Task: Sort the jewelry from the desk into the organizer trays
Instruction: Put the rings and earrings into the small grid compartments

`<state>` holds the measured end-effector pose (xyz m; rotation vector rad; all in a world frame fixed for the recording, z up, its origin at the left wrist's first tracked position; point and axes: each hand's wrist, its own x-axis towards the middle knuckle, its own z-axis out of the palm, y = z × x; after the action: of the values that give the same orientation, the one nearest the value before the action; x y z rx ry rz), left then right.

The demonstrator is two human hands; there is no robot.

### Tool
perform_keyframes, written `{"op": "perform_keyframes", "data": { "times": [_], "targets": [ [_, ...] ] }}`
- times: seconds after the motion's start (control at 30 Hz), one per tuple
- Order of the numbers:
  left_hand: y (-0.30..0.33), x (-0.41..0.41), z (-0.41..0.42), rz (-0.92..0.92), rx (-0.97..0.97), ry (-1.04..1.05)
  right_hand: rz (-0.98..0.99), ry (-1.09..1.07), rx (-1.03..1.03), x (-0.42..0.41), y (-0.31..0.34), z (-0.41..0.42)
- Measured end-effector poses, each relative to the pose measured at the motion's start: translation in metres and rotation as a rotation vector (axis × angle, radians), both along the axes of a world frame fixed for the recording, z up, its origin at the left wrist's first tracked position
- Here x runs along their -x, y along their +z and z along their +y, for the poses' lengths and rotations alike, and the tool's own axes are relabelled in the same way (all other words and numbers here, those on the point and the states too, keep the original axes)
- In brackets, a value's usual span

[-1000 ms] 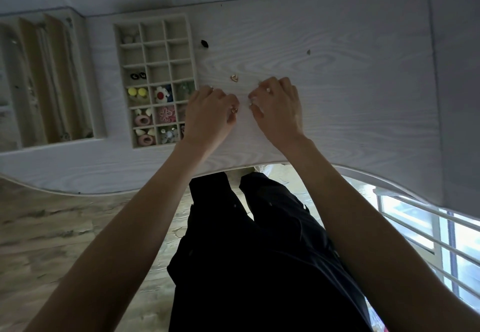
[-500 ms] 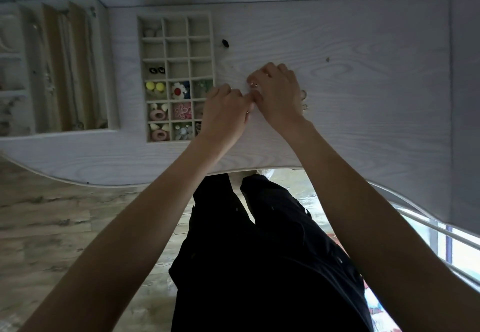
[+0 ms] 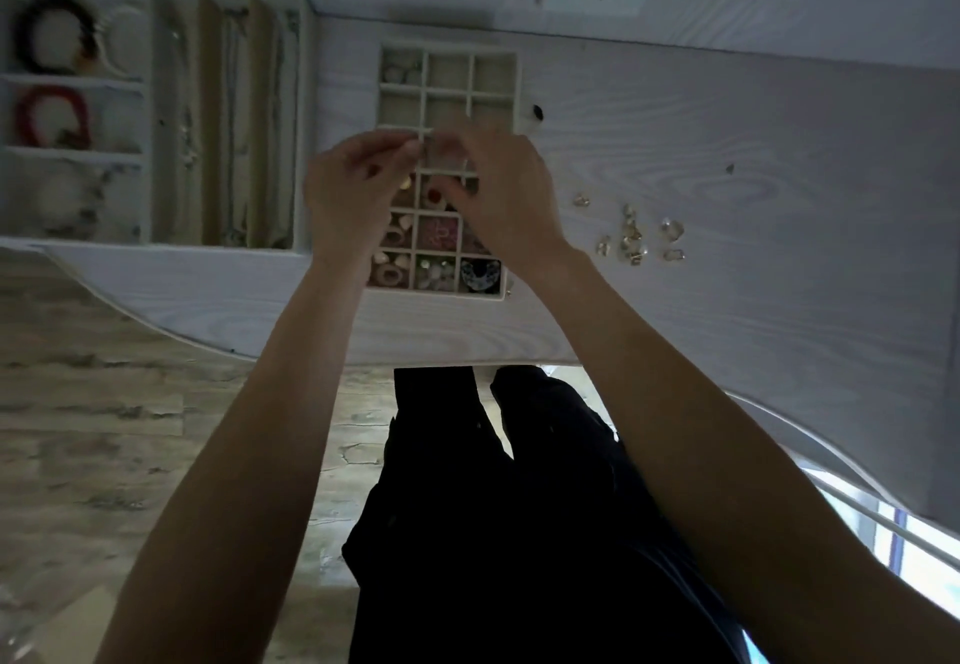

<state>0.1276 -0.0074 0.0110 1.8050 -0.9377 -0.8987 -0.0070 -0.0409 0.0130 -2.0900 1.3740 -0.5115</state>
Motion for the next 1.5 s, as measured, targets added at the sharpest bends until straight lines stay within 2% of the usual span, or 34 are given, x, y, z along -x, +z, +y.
{"op": "perform_keyframes", "data": {
  "times": [0.07,0.13,0.33,0.43,0.53,0.63,0.77,0.9,1.03,1.5],
  "targets": [
    [-0.005,-0.014,-0.003,0.068,0.030,0.013,-0.068,-0.028,-0.051,-0.019,-0.003,-0.007],
    [-0.009,-0.026,-0.004,0.053,0.028,0.012,-0.101,-0.052,-0.091,-0.032,-0.006,-0.012],
    [-0.016,-0.052,-0.004,-0.047,0.010,-0.132,0.042,0.000,-0.049,-0.049,-0.018,-0.019],
    [-0.015,-0.063,-0.005,-0.178,-0.026,-0.181,0.184,-0.005,0.089,-0.048,-0.020,-0.020],
    [-0.016,-0.068,-0.008,-0.214,-0.051,-0.246,0.234,-0.034,0.138,-0.054,-0.025,-0.019],
    [-0.013,-0.067,-0.010,-0.260,-0.051,-0.270,0.242,-0.026,0.106,-0.058,-0.025,-0.021],
    [-0.015,-0.071,-0.012,-0.416,-0.022,-0.345,0.211,-0.018,0.085,-0.052,-0.020,-0.022],
    [-0.018,-0.072,-0.013,-0.563,-0.062,-0.418,0.144,-0.100,0.148,-0.040,-0.019,-0.021],
    [-0.015,-0.070,-0.014,-0.676,-0.052,-0.457,0.192,-0.029,0.160,-0.040,-0.027,-0.017],
    [-0.014,-0.068,-0.015,-0.661,-0.107,-0.465,0.246,0.025,0.141,-0.051,-0.031,-0.009]
  ]
}}
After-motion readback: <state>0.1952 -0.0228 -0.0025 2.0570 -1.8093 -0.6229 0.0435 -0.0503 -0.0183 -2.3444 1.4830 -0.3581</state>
